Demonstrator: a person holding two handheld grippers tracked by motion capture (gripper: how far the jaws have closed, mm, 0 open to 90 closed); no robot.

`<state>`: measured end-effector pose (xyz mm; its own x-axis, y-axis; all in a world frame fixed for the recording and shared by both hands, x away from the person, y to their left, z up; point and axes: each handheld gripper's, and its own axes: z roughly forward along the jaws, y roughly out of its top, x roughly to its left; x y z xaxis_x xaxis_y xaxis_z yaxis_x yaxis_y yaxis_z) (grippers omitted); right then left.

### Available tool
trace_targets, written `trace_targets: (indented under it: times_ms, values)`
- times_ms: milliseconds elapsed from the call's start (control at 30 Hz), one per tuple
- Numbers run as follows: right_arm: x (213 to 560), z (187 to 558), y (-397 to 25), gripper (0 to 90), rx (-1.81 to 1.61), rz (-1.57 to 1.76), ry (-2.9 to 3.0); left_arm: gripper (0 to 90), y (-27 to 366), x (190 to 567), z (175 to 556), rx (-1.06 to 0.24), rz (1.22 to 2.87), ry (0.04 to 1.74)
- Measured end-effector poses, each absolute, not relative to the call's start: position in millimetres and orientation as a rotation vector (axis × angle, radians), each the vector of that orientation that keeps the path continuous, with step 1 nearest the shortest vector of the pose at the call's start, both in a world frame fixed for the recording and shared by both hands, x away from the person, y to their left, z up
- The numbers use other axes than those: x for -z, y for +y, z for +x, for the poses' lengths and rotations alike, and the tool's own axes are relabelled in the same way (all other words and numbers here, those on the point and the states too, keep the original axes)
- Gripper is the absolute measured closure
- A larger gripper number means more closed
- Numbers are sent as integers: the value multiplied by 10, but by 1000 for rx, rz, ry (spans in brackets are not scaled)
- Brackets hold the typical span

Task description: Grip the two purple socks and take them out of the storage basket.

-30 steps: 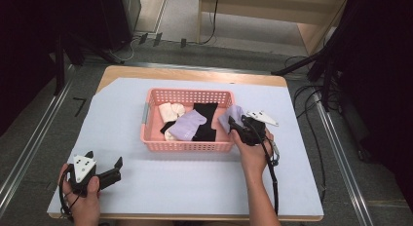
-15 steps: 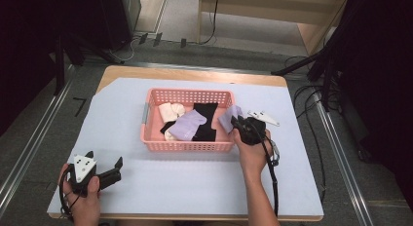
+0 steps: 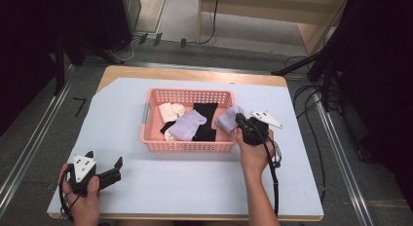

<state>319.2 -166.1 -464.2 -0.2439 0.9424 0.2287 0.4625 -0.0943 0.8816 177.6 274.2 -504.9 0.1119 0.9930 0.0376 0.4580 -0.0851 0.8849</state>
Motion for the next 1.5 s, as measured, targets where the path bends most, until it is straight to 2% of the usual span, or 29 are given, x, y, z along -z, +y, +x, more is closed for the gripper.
trace_targets:
  times_ms: [567, 900, 1233, 1500]
  values:
    - [4192, 3028, -1663, 874, -1476, 1326, 1574, 70, 2750, 5053, 1775, -911, 1641, 1434]
    - [4003, 2949, -1853, 874, -1505, 1298, 1458, 70, 2746, 5055, 1778, -917, 1639, 1432]
    - [3937, 2860, -2205, 874, -1493, 1323, 1341, 70, 2744, 5053, 1776, -914, 1641, 1434]
    - [4137, 2817, -2485, 874, -1411, 1390, 1319, 70, 2742, 5052, 1771, -917, 1645, 1433]
